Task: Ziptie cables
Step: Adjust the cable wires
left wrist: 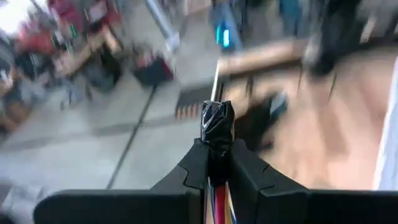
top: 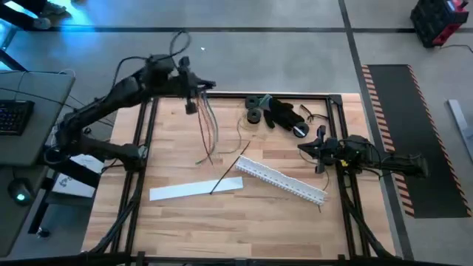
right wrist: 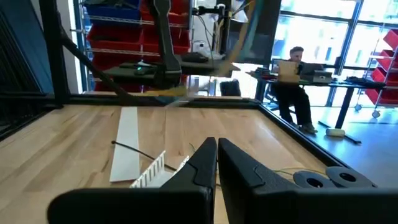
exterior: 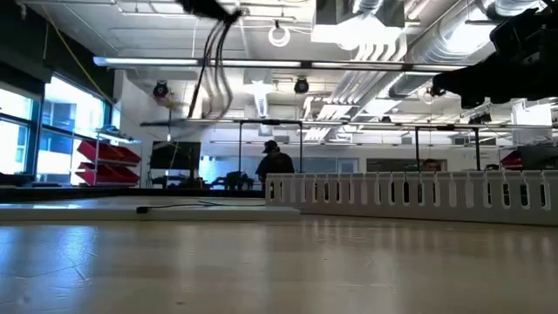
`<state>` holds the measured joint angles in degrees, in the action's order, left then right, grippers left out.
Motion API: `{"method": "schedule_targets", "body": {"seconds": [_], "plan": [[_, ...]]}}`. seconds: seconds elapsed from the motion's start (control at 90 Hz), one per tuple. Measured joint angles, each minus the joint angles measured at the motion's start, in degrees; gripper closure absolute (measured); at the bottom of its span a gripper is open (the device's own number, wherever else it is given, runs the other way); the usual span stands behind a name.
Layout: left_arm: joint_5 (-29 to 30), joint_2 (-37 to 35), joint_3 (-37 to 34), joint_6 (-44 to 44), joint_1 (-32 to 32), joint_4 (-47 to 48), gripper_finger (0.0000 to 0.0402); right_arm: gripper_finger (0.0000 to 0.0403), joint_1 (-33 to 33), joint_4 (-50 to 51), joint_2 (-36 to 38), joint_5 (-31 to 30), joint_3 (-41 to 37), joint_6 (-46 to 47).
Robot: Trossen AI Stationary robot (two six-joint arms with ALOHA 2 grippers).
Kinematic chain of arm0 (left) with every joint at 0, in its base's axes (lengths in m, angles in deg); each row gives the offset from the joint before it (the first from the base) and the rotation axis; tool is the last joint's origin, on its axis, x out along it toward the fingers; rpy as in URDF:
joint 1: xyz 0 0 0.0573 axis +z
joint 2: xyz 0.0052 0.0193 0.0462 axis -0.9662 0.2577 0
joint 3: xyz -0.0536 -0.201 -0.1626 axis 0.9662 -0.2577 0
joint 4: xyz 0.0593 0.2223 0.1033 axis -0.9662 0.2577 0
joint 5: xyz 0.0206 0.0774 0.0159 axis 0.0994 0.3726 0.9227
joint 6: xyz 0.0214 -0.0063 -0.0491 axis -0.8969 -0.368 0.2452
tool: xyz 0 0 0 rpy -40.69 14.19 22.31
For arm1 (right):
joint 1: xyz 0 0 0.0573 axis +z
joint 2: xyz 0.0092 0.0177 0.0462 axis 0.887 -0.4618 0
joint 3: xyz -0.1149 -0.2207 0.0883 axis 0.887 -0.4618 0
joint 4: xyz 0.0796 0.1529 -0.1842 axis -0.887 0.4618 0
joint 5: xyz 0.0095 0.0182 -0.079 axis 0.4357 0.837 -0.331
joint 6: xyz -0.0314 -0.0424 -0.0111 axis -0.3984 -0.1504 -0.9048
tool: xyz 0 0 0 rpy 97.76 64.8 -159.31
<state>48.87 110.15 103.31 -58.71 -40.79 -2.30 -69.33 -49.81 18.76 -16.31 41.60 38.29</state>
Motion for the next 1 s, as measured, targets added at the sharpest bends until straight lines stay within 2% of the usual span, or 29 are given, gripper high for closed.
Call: {"method": "schedule_targets", "body": {"seconds": [0.056, 0.111, 0.167, 0.289, 0.389, 0.544, 0.656, 0.8, 0.911, 1.0], "plan": [[6.0, 2.2, 0.0, -1.4, 1.1, -0.4, 0.0381, 0.0403, 0.0, 0.0, 0.0, 0.0, 0.0, 0.0], [7.9, 3.7, 0.0, -3.3, 1.6, 0.2, 0.0381, 0.0403, 0.0, 0.0, 0.0, 0.0, 0.0, 0.0], [5.0, 4.7, 0.1, -6.6, 1.5, 2.6, 0.0381, 0.0403, 0.0, 0.0, 0.0, 0.0, 0.0, 0.0], [-7.0, 6.1, 0.1, -9.2, -2.1, 8.3, 0.0384, 0.0403, 0.0, 0.0, 0.0, 0.0, 0.0, 0.0], [-10.9, 7.0, -0.8, -2.8, -6.5, 11.8, 0.0385, 0.0403, 0.0, 0.0, 0.0, 0.0, 0.0, 0.0], [-13.7, 7.8, -7.4, 7.0, -14.8, 11.7, 0.0386, 0.0403, 0.0, 0.0, 0.0, 0.0, 0.0, 0.0], [-15.1, 7.8, -13.9, 13.1, -20.5, 7.6, 0.0386, 0.0403, 0.0, 0.0, 0.0, 0.0, 0.0, 0.0], [-21.4, 7.7, -20.5, 20.7, -25.7, 0.6, 0.0387, 0.0403, 0.0, 0.0, 0.0, 0.0, 0.0, 0.0], [-26.2, 7.6, -24.7, 22.2, -28.0, -2.6, 0.0385, 0.0403, 0.0, 0.0, 0.0, 0.0, 0.0, 0.0], [-25.9, 7.6, -27.9, 24.8, -29.2, -3.3, 0.0373, 0.0403, 0.0, 0.0, 0.0, 0.0, 0.0, 0.0]]}}
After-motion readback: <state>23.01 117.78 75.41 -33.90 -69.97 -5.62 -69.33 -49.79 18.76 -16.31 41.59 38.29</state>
